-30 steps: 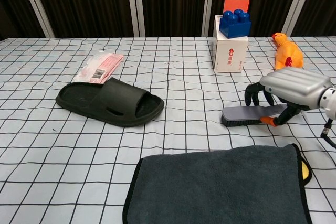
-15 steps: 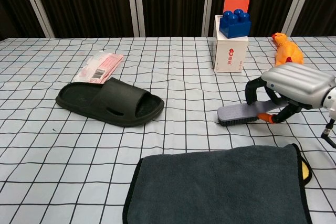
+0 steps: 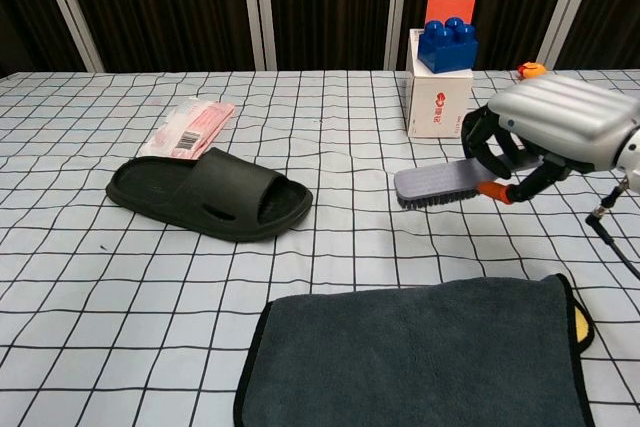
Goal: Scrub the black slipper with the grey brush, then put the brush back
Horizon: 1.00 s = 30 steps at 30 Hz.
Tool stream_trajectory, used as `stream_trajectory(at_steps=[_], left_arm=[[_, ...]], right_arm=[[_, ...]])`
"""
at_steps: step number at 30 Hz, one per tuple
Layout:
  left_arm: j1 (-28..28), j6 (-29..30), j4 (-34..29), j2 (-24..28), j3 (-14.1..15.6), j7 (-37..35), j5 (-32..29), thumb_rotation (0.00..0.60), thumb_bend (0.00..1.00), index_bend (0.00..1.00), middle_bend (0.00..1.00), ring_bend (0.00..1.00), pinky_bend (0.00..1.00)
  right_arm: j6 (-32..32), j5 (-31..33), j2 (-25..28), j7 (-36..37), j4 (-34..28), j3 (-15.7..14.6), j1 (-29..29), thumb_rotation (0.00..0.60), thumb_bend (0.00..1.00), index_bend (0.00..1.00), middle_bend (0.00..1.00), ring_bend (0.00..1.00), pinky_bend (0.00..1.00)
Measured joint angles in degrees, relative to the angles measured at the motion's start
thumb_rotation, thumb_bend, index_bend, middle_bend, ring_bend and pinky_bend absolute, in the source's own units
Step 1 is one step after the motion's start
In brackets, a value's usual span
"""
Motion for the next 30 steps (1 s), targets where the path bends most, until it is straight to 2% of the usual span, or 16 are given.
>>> stream_trajectory(at_steps=[5,7,12,18,21,30], left_arm=[[-2.35,-3.53,2.23,-0.25,-0.65,-0.29,-0.46,0.6,0.27,0.0,0.0,0.0,0.0],[-3.23,-4.83,3.77,-0.54,-0.89,-0.72,-0.75,0.6,0.28,0.0,0.0,0.0,0.0],[-5.47,-9.27,7.96,-0.55,-1.04,-2.62,-1.75,0.6,0.33,0.0,0.0,0.0,0.0],[-8.15,-15.47,10.89,-1.23,-0.78,-3.31,-3.32,0.6,0.42,0.0,0.0,0.0,0.0],[-10.07,-18.38,13.06,-2.2,-0.95,-4.18,-4.24,0.6,0.46,0.0,0.0,0.0,0.0],[-13.46,-21.41,14.96,-3.43,-1.27,-9.2,-3.26,0.6,0.52,0.0,0.0,0.0,0.0]], right_arm=[[-1.14,2.64,1.31,0.6,-4.9,2.33,0.76,0.6,0.97,0.78,0.76,0.63,0.65],[-1.28,3.08,1.48,0.27,-6.56,2.96,1.07,0.6,0.97,0.79,0.76,0.64,0.65],[-0.74,3.05,0.39,-2.82,-9.28,3.46,1.62,0.6,0.97,0.79,0.76,0.64,0.66],[-4.48,7.07,-3.03,-3.07,-11.18,4.87,3.8,0.6,0.97,0.79,0.76,0.64,0.67],[-5.91,9.31,-4.9,-4.02,-10.95,6.19,5.23,0.6,0.97,0.79,0.76,0.64,0.67],[-8.53,14.15,-9.92,-7.46,-8.42,9.58,9.32,0.6,0.97,0.79,0.76,0.64,0.67]])
